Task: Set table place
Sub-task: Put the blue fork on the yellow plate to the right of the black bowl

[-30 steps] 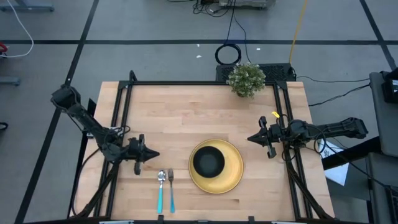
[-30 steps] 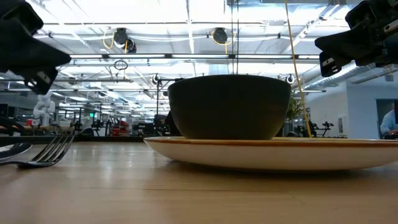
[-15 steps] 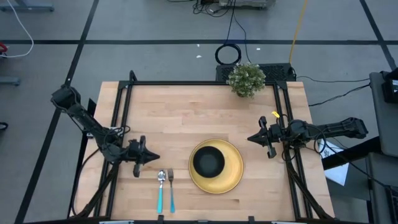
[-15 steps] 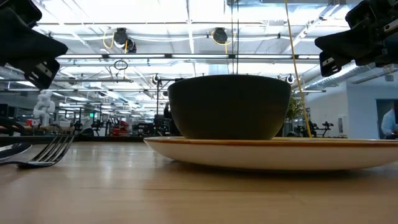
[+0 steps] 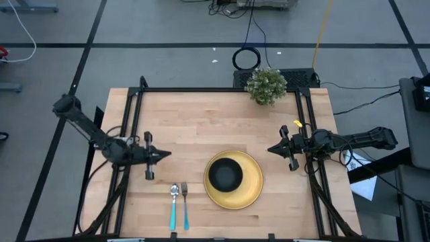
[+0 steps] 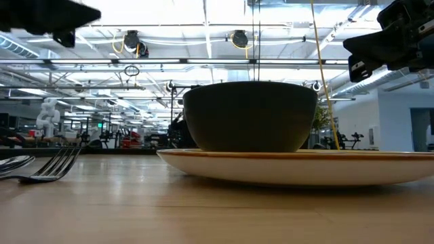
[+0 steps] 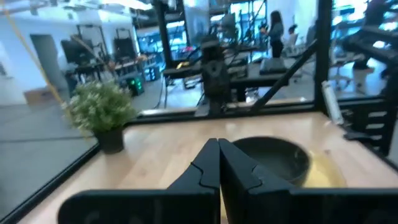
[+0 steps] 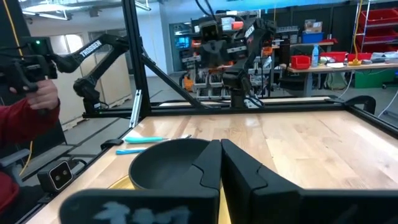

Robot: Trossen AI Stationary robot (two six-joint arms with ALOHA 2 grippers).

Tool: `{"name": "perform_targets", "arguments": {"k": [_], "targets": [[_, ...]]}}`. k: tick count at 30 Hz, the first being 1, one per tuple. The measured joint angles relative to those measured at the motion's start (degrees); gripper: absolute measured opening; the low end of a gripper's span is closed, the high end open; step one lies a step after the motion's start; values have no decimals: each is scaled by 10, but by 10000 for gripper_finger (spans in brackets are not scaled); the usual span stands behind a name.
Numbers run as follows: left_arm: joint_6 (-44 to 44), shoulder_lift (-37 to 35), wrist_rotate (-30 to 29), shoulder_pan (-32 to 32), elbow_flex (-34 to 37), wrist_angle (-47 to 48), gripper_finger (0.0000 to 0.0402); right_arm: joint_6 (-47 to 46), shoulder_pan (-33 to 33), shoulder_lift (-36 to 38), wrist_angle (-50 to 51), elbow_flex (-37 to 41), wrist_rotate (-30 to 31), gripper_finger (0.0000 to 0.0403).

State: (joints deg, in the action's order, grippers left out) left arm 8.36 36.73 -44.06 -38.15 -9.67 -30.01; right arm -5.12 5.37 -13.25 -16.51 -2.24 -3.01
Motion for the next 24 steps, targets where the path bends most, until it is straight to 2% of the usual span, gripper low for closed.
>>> {"name": "perform_targets", "arguments": {"k": [3,7,13,19,24], "targets": [[-37,-38,75,64,1,79,0,2,0,0,0,0,0,0],[-55,-77,161,121,16,91,0,8,0,0,0,0,0,0],[-94,-122,164,127,57,90,0,13,0,0,0,0,0,0],[-164,-126,162,110,91,91,0,13,0,0,0,0,0,0],[-102,-125,153,82,91,63,0,13,0,0,0,0,0,0]]}}
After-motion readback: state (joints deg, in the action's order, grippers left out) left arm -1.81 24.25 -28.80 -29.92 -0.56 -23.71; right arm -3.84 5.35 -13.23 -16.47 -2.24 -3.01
